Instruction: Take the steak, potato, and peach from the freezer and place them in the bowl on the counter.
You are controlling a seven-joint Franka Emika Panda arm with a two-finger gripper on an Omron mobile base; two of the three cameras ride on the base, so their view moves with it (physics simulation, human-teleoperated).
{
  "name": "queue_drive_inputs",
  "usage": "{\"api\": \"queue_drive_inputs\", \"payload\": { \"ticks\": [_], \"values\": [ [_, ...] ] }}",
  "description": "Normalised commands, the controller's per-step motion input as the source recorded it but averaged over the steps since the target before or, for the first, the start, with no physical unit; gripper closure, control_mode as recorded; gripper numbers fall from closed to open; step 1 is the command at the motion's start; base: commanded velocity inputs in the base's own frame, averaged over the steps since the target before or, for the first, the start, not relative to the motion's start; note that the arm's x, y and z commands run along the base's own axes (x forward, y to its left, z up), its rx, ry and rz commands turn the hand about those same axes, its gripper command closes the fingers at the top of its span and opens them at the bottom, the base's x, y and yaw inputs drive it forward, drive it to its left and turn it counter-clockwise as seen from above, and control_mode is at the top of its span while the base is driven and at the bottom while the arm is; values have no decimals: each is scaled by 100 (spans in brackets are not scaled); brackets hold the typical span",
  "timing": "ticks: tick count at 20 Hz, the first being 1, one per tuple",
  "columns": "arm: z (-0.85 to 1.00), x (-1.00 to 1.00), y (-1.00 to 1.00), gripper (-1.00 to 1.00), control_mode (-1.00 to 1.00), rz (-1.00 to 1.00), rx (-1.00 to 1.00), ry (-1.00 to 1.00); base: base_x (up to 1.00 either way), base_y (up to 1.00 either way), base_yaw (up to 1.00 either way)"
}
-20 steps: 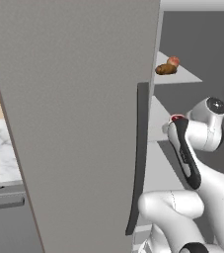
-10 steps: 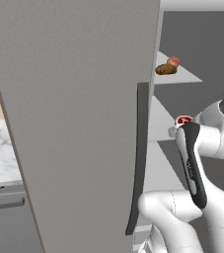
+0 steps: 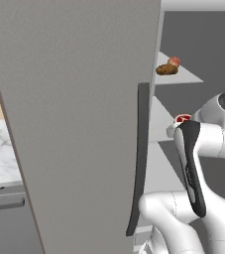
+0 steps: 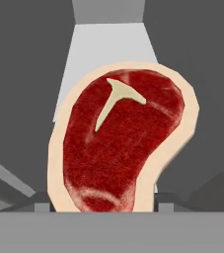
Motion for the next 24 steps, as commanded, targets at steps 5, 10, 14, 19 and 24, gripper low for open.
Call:
{"api": "queue_drive_inputs", "payload": {
  "ticks": [5, 10, 14, 19, 24],
  "values": [
    [27, -34, 19, 100, -100, 0, -2, 1, 0, 0, 0],
    [29, -33, 10, 100, -100, 0, 0, 0, 0, 0, 0],
    [33, -33, 13, 100, -100, 0, 0, 0, 0, 0, 0],
    [32, -35, 21, 100, -100, 0, 0, 0, 0, 0, 0],
    [25, -28, 14, 100, -100, 0, 0, 0, 0, 0, 0]
  ]
}}
